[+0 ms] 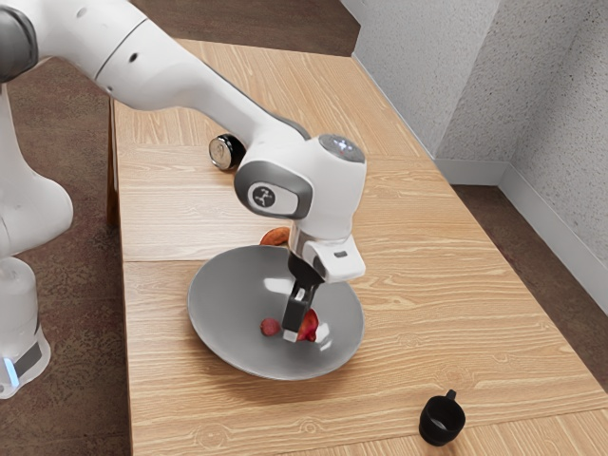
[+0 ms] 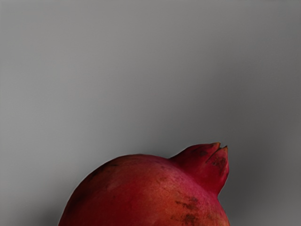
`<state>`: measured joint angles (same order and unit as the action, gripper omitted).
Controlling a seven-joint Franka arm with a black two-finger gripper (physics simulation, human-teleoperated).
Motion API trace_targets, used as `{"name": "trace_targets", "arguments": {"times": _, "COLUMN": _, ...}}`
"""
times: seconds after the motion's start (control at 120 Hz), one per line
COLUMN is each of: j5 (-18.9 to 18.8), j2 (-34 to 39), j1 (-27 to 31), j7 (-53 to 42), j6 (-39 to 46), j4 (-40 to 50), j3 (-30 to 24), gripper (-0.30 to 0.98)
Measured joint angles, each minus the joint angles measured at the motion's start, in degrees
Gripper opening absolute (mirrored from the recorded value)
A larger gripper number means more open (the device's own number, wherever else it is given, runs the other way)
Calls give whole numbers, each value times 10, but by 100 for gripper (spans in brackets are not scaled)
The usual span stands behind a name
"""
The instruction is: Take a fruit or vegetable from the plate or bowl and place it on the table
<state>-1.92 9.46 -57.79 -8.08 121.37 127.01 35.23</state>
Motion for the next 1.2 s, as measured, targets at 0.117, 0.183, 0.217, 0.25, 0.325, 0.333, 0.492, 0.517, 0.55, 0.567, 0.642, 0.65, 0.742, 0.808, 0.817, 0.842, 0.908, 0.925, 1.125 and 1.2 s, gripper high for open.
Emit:
{"name": "trace_targets", "arguments": {"times": 0.117, "j5": 6, "j2": -1, "j1": 0, "j7": 0, "j6": 5, "j4": 8, "j3": 2, "gripper": 69}}
{"name": "trace_targets", "arguments": {"times": 0.183, "j5": 9, "j2": -1, "j1": 0, "j7": 0, "j6": 8, "j4": 11, "j3": 3, "gripper": 69}}
{"name": "trace_targets", "arguments": {"times": 0.217, "j5": 10, "j2": -1, "j1": 0, "j7": 0, "j6": 9, "j4": 12, "j3": 3, "gripper": 69}}
{"name": "trace_targets", "arguments": {"times": 0.25, "j5": 11, "j2": -1, "j1": 0, "j7": 0, "j6": 10, "j4": 12, "j3": 4, "gripper": 69}}
{"name": "trace_targets", "arguments": {"times": 0.325, "j5": 12, "j2": -1, "j1": 0, "j7": 0, "j6": 12, "j4": 12, "j3": 4, "gripper": 69}}
{"name": "trace_targets", "arguments": {"times": 0.333, "j5": 12, "j2": -1, "j1": 0, "j7": 0, "j6": 12, "j4": 12, "j3": 4, "gripper": 69}}
{"name": "trace_targets", "arguments": {"times": 0.492, "j5": 13, "j2": -1, "j1": 0, "j7": -1, "j6": 15, "j4": 12, "j3": 6, "gripper": 69}}
{"name": "trace_targets", "arguments": {"times": 0.517, "j5": 13, "j2": -1, "j1": 0, "j7": -1, "j6": 15, "j4": 12, "j3": 6, "gripper": 69}}
{"name": "trace_targets", "arguments": {"times": 0.55, "j5": 13, "j2": -1, "j1": 0, "j7": -1, "j6": 15, "j4": 12, "j3": 7, "gripper": 68}}
{"name": "trace_targets", "arguments": {"times": 0.567, "j5": 13, "j2": -1, "j1": 0, "j7": 0, "j6": 15, "j4": 12, "j3": 7, "gripper": 65}}
{"name": "trace_targets", "arguments": {"times": 0.642, "j5": 11, "j2": -1, "j1": 0, "j7": 3, "j6": 16, "j4": 11, "j3": 7, "gripper": 49}}
{"name": "trace_targets", "arguments": {"times": 0.65, "j5": 11, "j2": -1, "j1": -1, "j7": 3, "j6": 16, "j4": 11, "j3": 7, "gripper": 47}}
{"name": "trace_targets", "arguments": {"times": 0.742, "j5": 7, "j2": -1, "j1": -1, "j7": 8, "j6": 18, "j4": 12, "j3": 7, "gripper": 36}}
{"name": "trace_targets", "arguments": {"times": 0.808, "j5": 4, "j2": -1, "j1": -1, "j7": 13, "j6": 18, "j4": 12, "j3": 7, "gripper": 34}}
{"name": "trace_targets", "arguments": {"times": 0.817, "j5": 4, "j2": -1, "j1": -1, "j7": 13, "j6": 18, "j4": 12, "j3": 7, "gripper": 34}}
{"name": "trace_targets", "arguments": {"times": 0.842, "j5": 3, "j2": -1, "j1": -1, "j7": 15, "j6": 19, "j4": 12, "j3": 7, "gripper": 34}}
{"name": "trace_targets", "arguments": {"times": 0.908, "j5": 2, "j2": -1, "j1": -1, "j7": 18, "j6": 19, "j4": 10, "j3": 7, "gripper": 35}}
{"name": "trace_targets", "arguments": {"times": 0.925, "j5": 1, "j2": -1, "j1": -1, "j7": 19, "j6": 19, "j4": 9, "j3": 7, "gripper": 35}}
{"name": "trace_targets", "arguments": {"times": 1.125, "j5": -20, "j2": -85, "j1": 67, "j7": 13, "j6": 3, "j4": -173, "j3": 13, "gripper": 33}}
{"name": "trace_targets", "arguments": {"times": 1.2, "j5": 22, "j2": -246, "j1": 272, "j7": -12, "j6": -40, "j4": -414, "j3": -113, "gripper": 34}}
